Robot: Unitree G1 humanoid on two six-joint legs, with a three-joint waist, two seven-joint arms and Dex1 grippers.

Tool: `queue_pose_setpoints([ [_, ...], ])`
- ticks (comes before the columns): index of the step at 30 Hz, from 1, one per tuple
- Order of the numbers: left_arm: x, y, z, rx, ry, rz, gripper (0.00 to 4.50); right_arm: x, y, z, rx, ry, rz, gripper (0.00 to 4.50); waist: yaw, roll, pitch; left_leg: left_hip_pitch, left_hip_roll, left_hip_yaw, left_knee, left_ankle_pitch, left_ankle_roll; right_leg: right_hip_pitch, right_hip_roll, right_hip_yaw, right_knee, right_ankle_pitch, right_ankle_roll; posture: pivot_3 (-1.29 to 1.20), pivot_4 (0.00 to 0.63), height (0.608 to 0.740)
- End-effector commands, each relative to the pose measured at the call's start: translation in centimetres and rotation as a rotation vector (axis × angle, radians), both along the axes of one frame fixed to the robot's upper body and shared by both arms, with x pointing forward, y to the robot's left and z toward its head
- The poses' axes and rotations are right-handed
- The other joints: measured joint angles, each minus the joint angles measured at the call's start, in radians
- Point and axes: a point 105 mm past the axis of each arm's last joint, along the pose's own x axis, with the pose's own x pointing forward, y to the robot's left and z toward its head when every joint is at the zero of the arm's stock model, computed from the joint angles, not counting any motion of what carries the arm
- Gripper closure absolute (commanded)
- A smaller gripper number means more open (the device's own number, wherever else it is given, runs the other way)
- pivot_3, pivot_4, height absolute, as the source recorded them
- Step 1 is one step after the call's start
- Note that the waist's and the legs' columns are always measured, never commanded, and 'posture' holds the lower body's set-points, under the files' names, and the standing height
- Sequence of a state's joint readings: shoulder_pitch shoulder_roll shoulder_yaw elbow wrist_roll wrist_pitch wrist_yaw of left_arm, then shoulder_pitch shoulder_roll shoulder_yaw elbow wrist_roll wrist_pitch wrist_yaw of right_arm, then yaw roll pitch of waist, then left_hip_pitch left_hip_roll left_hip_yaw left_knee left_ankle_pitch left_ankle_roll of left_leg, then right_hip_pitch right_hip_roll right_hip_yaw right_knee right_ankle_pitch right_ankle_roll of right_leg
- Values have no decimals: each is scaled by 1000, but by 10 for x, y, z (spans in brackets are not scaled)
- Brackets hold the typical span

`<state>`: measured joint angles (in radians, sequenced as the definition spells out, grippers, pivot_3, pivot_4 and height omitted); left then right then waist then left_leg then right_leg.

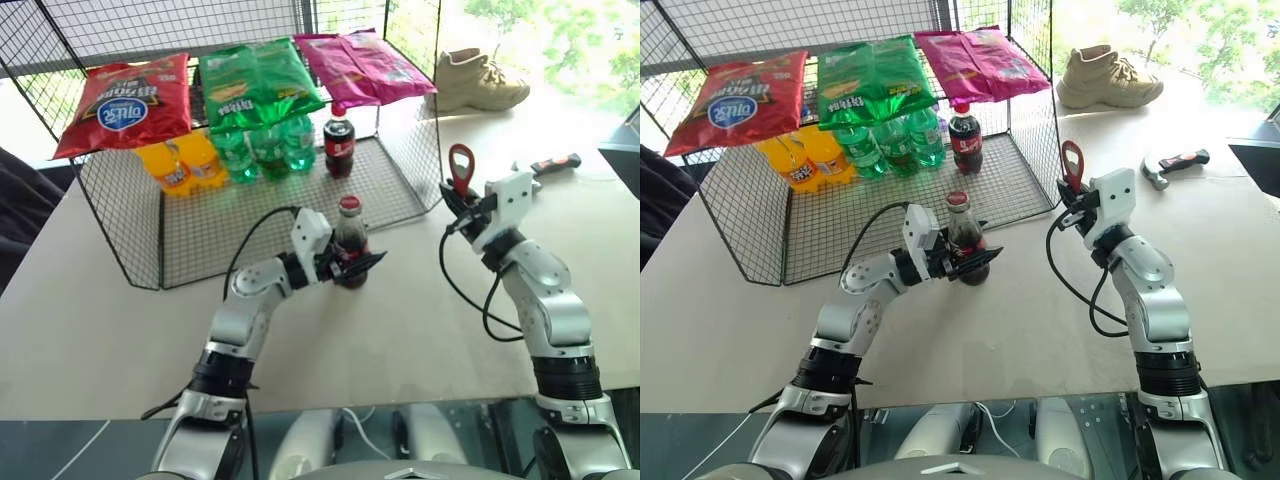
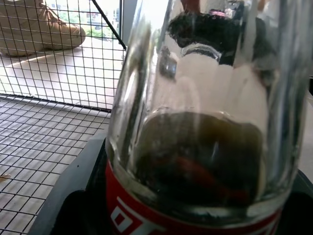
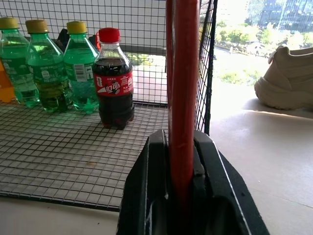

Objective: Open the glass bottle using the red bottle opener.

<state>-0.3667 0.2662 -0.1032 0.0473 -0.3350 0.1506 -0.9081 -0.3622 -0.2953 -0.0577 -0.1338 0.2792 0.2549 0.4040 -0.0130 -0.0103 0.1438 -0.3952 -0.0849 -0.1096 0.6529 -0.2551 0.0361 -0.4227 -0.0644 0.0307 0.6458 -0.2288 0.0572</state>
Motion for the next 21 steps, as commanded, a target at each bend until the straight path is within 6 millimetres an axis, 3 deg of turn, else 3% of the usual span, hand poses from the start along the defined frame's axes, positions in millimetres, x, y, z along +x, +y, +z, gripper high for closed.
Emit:
queue_pose_setpoints([
  [1,-5,-4,11,-11,-70,-9,1690,-1,-4,15,9,-62,-11,4500,0,0,0,0,0,0,0,0,0,0,0,0,0,0,0,0,150,740],
  [2,-5,-4,12,-11,-74,-8,1690,-1,-4,15,9,-61,-10,4500,0,0,0,0,0,0,0,0,0,0,0,0,0,0,0,0,150,740],
  [3,-5,-4,14,-19,-82,-4,684,-1,-4,15,9,-61,-10,4500,0,0,0,0,0,0,0,0,0,0,0,0,0,0,0,0,150,740],
  [5,-5,-3,17,-29,-95,-3,55,-1,-3,15,10,-61,-8,4500,0,0,0,0,0,0,0,0,0,0,0,0,0,0,0,0,150,740],
  [21,-12,-3,51,-161,-213,-13,55,1,-2,13,16,-56,-5,4500,1,0,0,0,0,0,0,0,0,0,0,0,0,0,0,0,150,740],
])
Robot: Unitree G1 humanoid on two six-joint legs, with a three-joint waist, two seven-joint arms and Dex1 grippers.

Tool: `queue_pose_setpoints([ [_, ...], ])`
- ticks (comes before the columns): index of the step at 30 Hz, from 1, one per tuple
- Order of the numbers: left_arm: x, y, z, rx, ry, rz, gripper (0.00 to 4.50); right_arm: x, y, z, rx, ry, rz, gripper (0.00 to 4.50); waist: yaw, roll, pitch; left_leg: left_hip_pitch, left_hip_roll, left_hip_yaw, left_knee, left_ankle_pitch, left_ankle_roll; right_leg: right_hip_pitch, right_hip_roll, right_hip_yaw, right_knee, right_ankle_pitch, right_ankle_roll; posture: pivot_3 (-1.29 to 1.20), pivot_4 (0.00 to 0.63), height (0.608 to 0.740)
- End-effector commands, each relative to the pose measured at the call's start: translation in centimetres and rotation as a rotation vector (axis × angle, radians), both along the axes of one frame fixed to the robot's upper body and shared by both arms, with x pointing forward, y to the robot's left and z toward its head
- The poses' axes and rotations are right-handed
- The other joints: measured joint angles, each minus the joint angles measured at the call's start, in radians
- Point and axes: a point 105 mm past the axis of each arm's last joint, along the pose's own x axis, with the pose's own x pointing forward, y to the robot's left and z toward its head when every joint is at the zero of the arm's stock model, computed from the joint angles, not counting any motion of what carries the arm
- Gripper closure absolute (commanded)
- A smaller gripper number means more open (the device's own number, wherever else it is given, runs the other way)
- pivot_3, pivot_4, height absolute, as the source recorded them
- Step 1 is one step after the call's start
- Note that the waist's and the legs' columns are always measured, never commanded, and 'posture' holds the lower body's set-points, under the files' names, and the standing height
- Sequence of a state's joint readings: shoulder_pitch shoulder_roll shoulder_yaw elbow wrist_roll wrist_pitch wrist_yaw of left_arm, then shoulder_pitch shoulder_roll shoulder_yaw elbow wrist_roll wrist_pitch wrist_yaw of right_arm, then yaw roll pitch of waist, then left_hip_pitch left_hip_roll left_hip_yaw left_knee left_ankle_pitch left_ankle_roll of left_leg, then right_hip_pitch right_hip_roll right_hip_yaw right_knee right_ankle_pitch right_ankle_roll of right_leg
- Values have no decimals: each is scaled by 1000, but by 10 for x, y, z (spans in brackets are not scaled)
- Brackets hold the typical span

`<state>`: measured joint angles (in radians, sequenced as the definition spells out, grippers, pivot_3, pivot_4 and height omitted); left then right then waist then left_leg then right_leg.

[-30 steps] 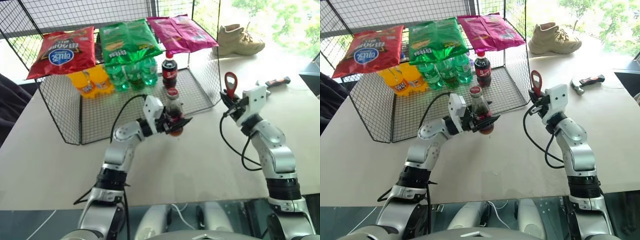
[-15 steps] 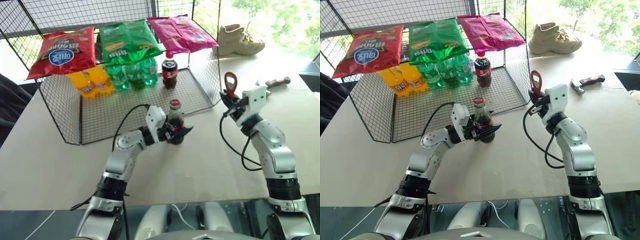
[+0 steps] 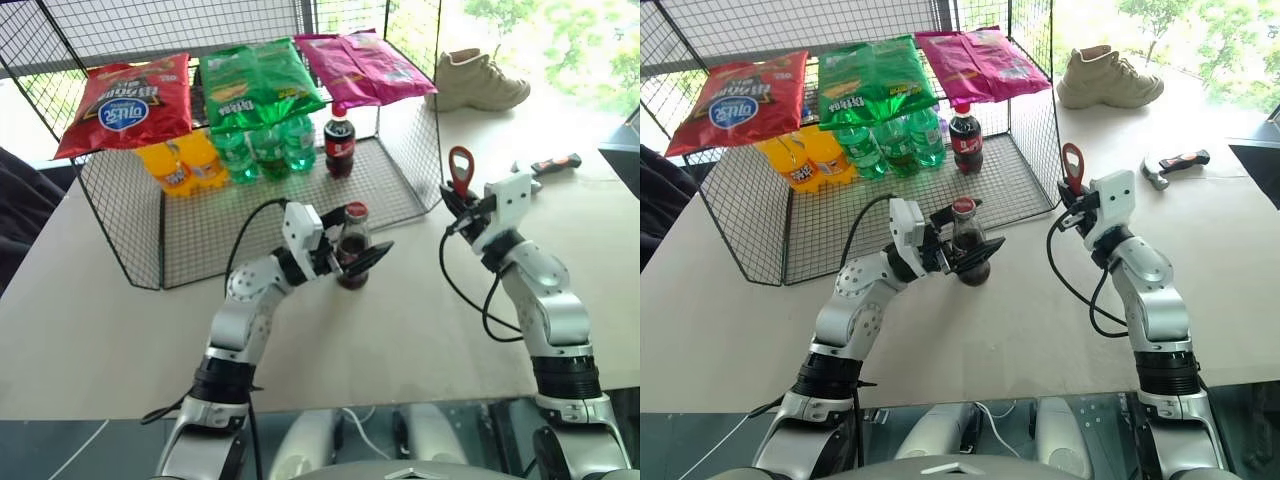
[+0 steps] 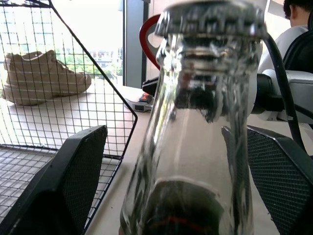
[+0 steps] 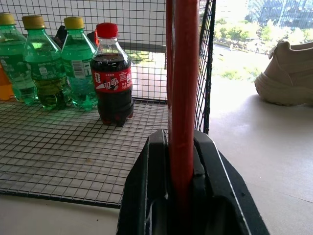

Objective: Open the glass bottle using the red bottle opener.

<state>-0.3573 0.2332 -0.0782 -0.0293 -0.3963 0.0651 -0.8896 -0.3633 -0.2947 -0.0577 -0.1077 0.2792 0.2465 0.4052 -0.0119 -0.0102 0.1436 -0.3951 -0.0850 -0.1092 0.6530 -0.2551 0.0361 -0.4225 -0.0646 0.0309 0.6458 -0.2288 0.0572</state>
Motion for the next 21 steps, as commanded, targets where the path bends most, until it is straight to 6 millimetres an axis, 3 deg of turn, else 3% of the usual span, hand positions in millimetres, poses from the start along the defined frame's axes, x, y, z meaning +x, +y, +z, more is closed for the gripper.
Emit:
queue_pose_setpoints([
  [1,-4,-1,18,-30,-77,-9,55,-1,-1,18,14,-72,0,4500,0,0,0,0,0,0,0,0,0,0,0,0,0,0,0,0,150,740],
  [16,-6,-1,12,5,-88,-18,55,0,-1,18,17,-73,-3,4500,0,0,0,0,0,0,0,0,0,0,0,0,0,0,0,0,150,740],
  [17,-6,-1,12,5,-88,-19,566,0,-1,18,17,-73,-3,4500,0,0,0,0,0,0,0,0,0,0,0,0,0,0,0,0,150,740],
  [18,-7,-1,12,5,-87,-19,743,0,-1,18,17,-72,-2,4500,0,0,0,0,0,0,0,0,0,0,0,0,0,0,0,0,150,740],
  [21,-8,-1,9,11,-83,-22,2159,0,1,17,15,-71,2,4500,0,0,0,0,0,0,0,0,0,0,0,0,0,0,0,0,150,740],
])
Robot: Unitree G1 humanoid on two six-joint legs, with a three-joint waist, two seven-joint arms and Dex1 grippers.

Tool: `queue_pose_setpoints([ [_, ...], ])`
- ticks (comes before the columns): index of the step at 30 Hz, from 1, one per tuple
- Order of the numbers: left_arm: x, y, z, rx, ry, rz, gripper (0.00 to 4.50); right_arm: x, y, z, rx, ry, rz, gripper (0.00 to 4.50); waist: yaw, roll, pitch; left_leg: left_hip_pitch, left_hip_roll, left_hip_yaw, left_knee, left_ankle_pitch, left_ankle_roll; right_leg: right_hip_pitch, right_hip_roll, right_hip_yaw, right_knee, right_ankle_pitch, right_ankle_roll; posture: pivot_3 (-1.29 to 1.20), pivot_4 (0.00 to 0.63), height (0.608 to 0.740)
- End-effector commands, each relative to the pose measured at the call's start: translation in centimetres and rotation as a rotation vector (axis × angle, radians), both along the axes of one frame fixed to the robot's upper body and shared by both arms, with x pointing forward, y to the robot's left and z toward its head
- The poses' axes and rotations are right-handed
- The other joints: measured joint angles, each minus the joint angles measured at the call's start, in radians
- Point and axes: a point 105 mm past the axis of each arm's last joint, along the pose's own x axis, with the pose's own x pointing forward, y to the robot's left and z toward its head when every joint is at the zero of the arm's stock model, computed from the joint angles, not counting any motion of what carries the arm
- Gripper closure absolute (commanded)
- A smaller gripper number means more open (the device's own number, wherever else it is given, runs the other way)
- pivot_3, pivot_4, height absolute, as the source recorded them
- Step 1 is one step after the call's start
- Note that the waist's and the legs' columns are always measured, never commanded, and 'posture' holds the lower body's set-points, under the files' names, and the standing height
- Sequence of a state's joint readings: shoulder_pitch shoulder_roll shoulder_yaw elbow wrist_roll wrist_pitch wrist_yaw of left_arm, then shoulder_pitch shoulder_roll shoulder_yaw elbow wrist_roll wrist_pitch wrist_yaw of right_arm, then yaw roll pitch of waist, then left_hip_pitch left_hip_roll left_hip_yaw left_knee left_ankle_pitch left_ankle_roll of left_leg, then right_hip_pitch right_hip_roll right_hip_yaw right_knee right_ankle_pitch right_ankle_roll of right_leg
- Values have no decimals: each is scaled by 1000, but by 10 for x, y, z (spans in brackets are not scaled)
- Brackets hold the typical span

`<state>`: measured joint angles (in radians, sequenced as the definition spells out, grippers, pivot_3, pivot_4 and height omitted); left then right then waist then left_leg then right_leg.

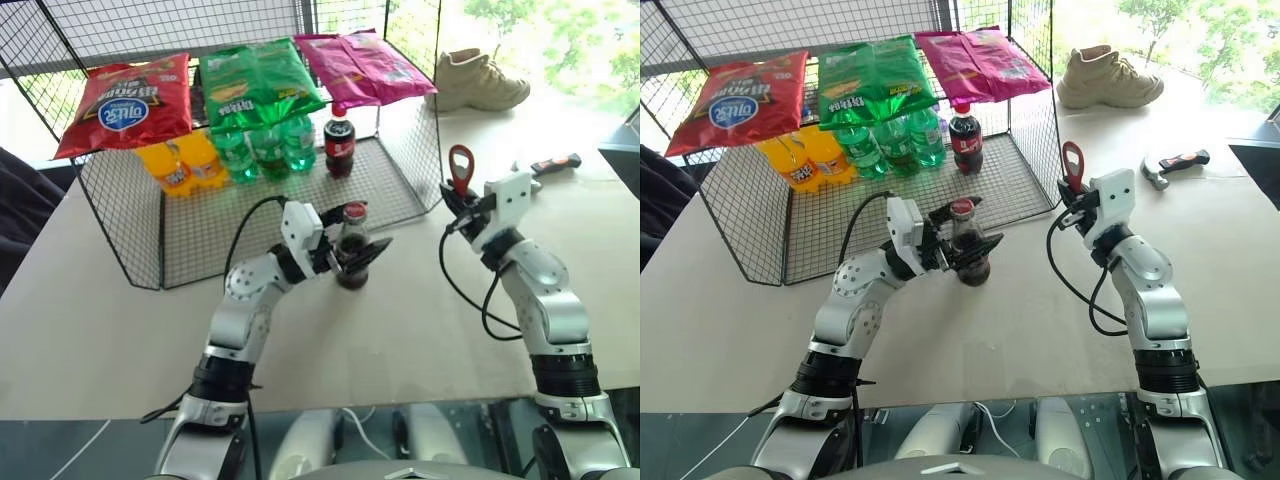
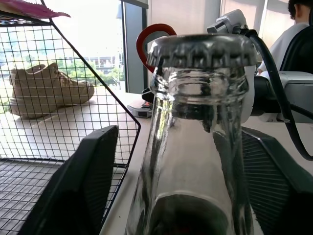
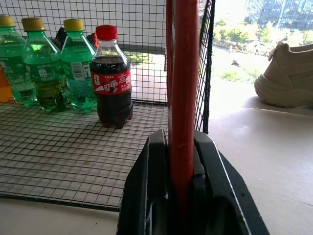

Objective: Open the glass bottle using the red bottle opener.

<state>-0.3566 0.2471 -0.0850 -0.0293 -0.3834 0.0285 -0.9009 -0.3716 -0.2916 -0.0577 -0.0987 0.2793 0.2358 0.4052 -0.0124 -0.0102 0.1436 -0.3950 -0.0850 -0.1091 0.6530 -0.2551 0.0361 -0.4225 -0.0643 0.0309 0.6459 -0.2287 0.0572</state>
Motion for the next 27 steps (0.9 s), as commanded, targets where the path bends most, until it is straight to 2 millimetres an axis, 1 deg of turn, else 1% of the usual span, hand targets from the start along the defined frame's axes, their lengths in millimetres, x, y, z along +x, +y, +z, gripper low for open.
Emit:
queue_pose_setpoints([
  [1,-6,-2,7,-12,-43,-17,2384,-2,1,15,10,-62,3,4500,0,0,0,0,0,0,0,0,0,0,0,0,0,0,0,0,150,740],
  [7,-4,1,3,-3,-26,4,2385,-7,17,18,-43,-86,57,4500,0,0,0,3,0,0,0,0,0,3,0,0,0,0,0,0,150,740],
  [11,-4,2,0,8,-17,12,2386,-18,46,27,-102,-159,120,4500,-1,0,0,5,0,0,0,0,0,5,0,0,0,0,0,0,150,740],
  [12,-4,2,0,10,-16,13,2386,-20,50,29,-112,-174,126,4500,-1,0,0,6,0,0,0,0,0,6,0,0,0,0,0,0,150,740],
  [16,0,3,-2,19,-11,33,2386,-31,77,35,-255,-328,166,4500,-1,0,0,10,0,1,-1,0,0,9,2,1,0,0,0,0,150,740],
  [18,2,2,-2,19,-7,39,2386,-41,92,30,-384,-434,210,4500,-1,0,0,11,0,1,-1,0,0,10,2,1,0,0,0,0,150,740],
  [20,3,2,-3,19,-4,41,2386,-48,102,24,-476,-501,237,4500,0,0,0,11,0,1,-1,0,0,10,2,0,0,0,0,0,150,740],
  [27,4,1,-3,18,4,44,2386,-55,115,10,-636,-603,271,4500,0,0,-1,13,0,1,-1,0,0,11,3,0,0,0,0,0,150,740],
])
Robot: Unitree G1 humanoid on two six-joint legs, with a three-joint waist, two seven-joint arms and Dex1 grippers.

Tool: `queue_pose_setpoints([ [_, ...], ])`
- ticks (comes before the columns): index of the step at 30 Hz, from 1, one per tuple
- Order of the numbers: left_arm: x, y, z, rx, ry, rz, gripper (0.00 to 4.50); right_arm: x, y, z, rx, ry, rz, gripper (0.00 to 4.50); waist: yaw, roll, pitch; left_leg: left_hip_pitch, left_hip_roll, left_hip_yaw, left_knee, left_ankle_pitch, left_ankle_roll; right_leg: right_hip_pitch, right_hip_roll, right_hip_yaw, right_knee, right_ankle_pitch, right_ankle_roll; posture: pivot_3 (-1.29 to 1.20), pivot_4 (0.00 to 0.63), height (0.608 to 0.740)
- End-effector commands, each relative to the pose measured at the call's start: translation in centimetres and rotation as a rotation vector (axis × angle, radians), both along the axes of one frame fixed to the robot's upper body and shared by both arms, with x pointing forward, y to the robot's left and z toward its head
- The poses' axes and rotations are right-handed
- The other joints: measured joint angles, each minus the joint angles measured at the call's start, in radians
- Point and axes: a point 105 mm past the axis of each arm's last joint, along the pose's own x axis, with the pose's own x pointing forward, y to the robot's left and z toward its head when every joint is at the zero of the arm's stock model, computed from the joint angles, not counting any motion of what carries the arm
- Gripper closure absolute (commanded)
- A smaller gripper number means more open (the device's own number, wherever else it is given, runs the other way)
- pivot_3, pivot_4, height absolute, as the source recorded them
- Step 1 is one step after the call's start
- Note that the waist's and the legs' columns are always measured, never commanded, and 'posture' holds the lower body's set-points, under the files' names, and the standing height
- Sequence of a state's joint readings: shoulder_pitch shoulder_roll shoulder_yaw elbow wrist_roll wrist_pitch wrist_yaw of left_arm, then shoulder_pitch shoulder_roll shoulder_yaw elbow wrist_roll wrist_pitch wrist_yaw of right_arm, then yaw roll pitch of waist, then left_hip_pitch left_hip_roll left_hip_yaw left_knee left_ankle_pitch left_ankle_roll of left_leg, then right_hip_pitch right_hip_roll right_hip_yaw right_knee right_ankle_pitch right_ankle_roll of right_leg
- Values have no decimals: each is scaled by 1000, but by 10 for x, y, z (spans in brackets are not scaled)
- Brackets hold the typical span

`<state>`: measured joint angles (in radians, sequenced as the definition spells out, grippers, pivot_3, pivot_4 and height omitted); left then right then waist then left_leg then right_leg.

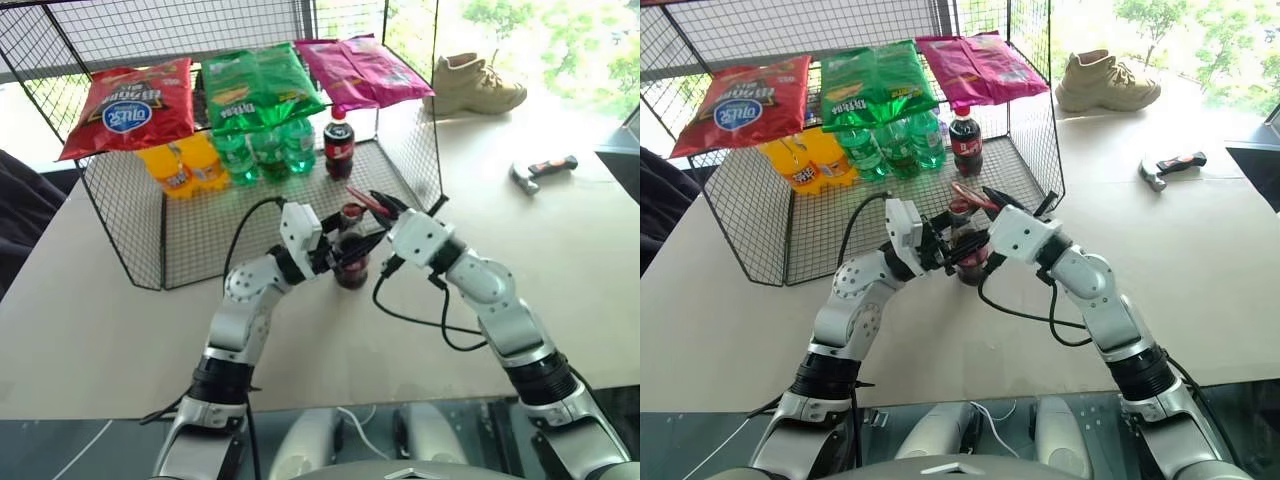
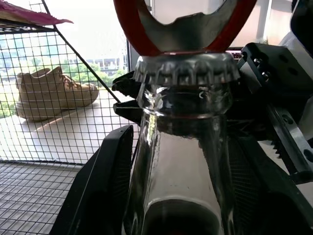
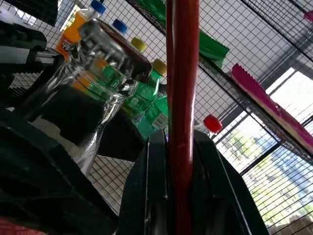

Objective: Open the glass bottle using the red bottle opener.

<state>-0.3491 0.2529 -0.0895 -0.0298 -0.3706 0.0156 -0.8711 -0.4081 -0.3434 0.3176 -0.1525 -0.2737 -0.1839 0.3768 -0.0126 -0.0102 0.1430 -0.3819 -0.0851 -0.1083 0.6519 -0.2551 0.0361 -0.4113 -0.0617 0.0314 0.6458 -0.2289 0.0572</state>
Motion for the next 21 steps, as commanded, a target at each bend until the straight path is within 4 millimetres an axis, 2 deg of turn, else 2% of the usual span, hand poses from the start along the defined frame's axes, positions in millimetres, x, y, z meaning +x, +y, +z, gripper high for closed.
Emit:
queue_pose_setpoints([
  [1,3,-1,-2,10,9,12,2386,-11,15,-5,-70,-68,58,4500,0,0,0,0,0,0,0,0,0,0,0,0,0,0,0,0,150,740],
  [8,5,-4,-1,4,17,16,2386,-3,15,-34,-173,-82,17,4500,0,1,-4,4,0,0,0,0,0,4,0,0,0,0,0,0,150,740],
  [11,5,-4,-1,4,22,16,2386,0,13,-38,-208,-115,1,4500,0,1,-5,7,0,0,0,0,0,7,1,0,0,0,0,0,150,740],
  [14,6,-3,-1,2,30,16,2386,3,13,-45,-254,-154,0,4500,-1,1,-5,20,0,0,-3,-3,4,19,1,0,-2,-1,0,0,150,740],
  [21,8,-3,2,5,36,17,2386,11,20,-58,-297,-181,5,4500,-1,1,-5,21,1,0,-3,-1,1,20,2,0,-2,-1,0,0,150,740],
])
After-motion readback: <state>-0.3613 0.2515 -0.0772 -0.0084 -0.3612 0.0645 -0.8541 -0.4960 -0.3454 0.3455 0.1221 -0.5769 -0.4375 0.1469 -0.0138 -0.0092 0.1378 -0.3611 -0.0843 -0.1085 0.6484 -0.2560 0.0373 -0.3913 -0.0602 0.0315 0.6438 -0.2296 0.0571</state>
